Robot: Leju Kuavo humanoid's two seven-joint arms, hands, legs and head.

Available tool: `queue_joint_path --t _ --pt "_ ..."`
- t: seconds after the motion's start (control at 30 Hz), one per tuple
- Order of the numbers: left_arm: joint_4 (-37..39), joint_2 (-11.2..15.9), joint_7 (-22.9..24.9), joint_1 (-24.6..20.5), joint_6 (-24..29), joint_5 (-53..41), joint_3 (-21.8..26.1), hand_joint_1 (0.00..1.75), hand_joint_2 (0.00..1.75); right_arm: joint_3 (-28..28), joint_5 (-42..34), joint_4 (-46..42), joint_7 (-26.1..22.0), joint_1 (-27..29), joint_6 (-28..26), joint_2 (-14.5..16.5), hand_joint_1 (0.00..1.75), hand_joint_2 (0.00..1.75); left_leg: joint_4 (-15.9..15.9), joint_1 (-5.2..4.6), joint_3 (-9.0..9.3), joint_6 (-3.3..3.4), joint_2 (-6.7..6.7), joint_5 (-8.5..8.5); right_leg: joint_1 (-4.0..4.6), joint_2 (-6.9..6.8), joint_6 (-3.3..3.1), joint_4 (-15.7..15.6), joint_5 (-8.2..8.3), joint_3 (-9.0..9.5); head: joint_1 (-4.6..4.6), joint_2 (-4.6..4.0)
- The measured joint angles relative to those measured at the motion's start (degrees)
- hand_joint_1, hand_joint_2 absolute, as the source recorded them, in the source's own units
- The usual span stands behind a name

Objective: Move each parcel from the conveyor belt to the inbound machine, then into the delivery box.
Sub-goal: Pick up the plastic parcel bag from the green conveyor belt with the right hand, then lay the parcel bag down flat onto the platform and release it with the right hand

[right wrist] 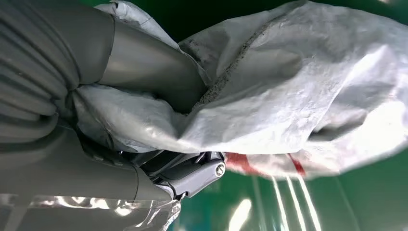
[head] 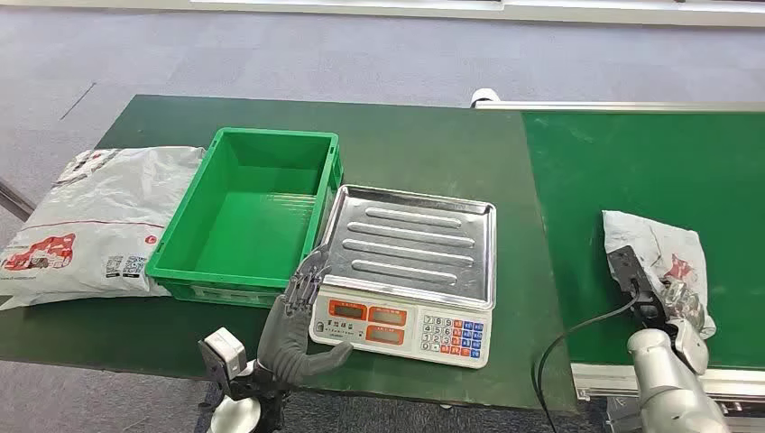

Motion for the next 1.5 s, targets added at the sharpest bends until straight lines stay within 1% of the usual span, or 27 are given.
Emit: queue_joint_path --t 0.07,0.13,0.27,0.4,0.53,0.6,0.7,0.87,1.03,1.17,1.3,1.4,1.47,1.5 --pt "-0.35 0.00 0.04 0.26 0.07 -0.24 0.01 0.00 1.75 0.06 -1.53 -2.38 -1.56 1.15 -1.10 0.85 1.75 1.75 0.00 0.00 -0.01 0.00 0.00 0.00 0.00 0.00 0.00 0.00 -0.01 -0.01 0.00 0.00" --pt "-1.06 0.00 0.13 0.73 0.18 -0.60 0.04 0.00 1.75 0.36 -4.43 -7.60 -4.57 3.41 -3.22 2.58 1.75 1.75 -0.01 0.00 -0.02 0.00 0.00 0.00 0.00 -0.01 0.01 0.01 -0.04 -0.02 0.00 0.00" --pt "-1.74 0.00 0.41 1.04 0.22 -1.20 0.25 0.00 1.75 2.37 -9.16 -21.29 -11.25 8.44 -9.48 5.84 1.75 1.75 -0.01 0.00 -0.05 -0.01 -0.03 -0.01 0.00 -0.07 0.00 0.01 -0.09 -0.05 0.00 0.00" --pt "-1.67 0.02 0.51 0.71 0.19 -1.63 0.36 0.00 1.75 5.18 -10.83 -34.20 -18.18 13.17 -16.16 8.59 1.75 1.75 -0.01 0.00 -0.05 -0.02 -0.02 -0.02 0.00 -0.04 0.00 0.01 -0.10 -0.07 0.00 0.00" --pt "-1.42 0.02 0.63 0.04 0.15 -1.70 0.39 0.00 1.75 5.69 -12.11 -45.84 -27.91 15.82 -17.73 12.83 1.75 1.75 -0.01 0.00 -0.05 -0.02 0.00 -0.03 0.00 -0.02 0.00 0.01 -0.10 -0.09 0.00 0.00" --pt "-1.17 0.03 0.82 -0.47 0.15 -1.71 0.40 0.00 1.75 5.68 -12.22 -50.57 -30.56 16.33 -17.76 14.74 1.75 1.75 -0.01 0.00 -0.04 -0.02 0.01 -0.02 0.00 -0.04 0.00 0.01 -0.10 -0.08 0.00 0.00" --pt "-0.83 0.04 1.03 -1.09 0.13 -1.70 0.42 0.00 1.75 5.68 -12.13 -55.86 -31.44 16.71 -17.76 16.75 1.75 1.75 -0.01 0.00 -0.04 -0.02 0.01 -0.02 -0.01 -0.03 0.00 0.01 -0.09 -0.07 0.00 0.00" --pt "-0.49 0.08 1.11 -1.61 0.13 -1.70 0.42 0.00 1.75 6.12 -11.52 -60.97 -31.54 17.31 -17.76 18.46 1.75 1.75 0.00 -0.02 -0.04 -0.01 0.02 -0.01 -0.04 -0.01 0.02 0.00 -0.07 -0.06 0.00 0.00" --pt "-0.15 0.09 1.22 -2.27 0.13 -1.71 0.49 0.00 1.75 9.76 -7.55 -65.32 -31.55 18.10 -17.76 20.06 1.75 1.75 -0.01 -0.01 -0.02 -0.02 0.04 -0.02 -0.01 0.04 0.02 0.01 -0.07 -0.07 0.00 0.00" --pt "-0.01 0.09 1.16 -2.91 0.02 -1.70 0.72 0.00 1.75 13.96 -4.29 -65.83 -31.55 17.63 -17.76 20.70 1.75 1.75 -0.02 0.03 -0.03 -0.04 0.05 0.00 0.03 0.05 0.01 0.04 -0.08 -0.07 0.00 0.00" --pt "0.12 0.10 0.66 -3.36 -0.40 -1.67 0.87 0.00 1.75 17.73 -1.57 -64.88 -31.51 15.29 -17.73 20.71 1.75 1.75 -0.02 0.04 -0.02 -0.05 0.08 0.02 0.03 0.04 0.00 0.04 -0.07 -0.07 0.00 0.00" --pt "0.36 0.12 0.45 -3.70 -0.49 -1.67 0.87 0.00 1.75 19.45 -0.82 -63.95 -31.20 13.59 -17.72 20.62 1.75 1.75 -0.02 0.02 -0.07 -0.03 0.04 0.05 0.01 -0.01 0.01 0.05 -0.06 -0.05 0.00 0.00" --pt "0.77 0.19 0.23 -4.15 -0.59 -1.67 0.87 0.00 1.75 21.58 0.15 -62.64 -29.36 11.32 -17.69 20.05 1.75 1.75 -0.02 -0.01 -0.13 -0.03 0.08 0.07 -0.02 0.05 0.00 0.07 0.00 -0.11 0.00 0.00" --pt "1.11 0.24 0.08 -4.47 -0.63 -1.66 0.87 0.00 1.75 23.44 0.80 -61.67 -27.56 9.56 -17.64 19.50 1.75 1.75 -0.01 -0.01 -0.14 -0.03 0.13 0.08 -0.03 0.11 -0.01 0.07 0.04 -0.14 0.01 0.00"
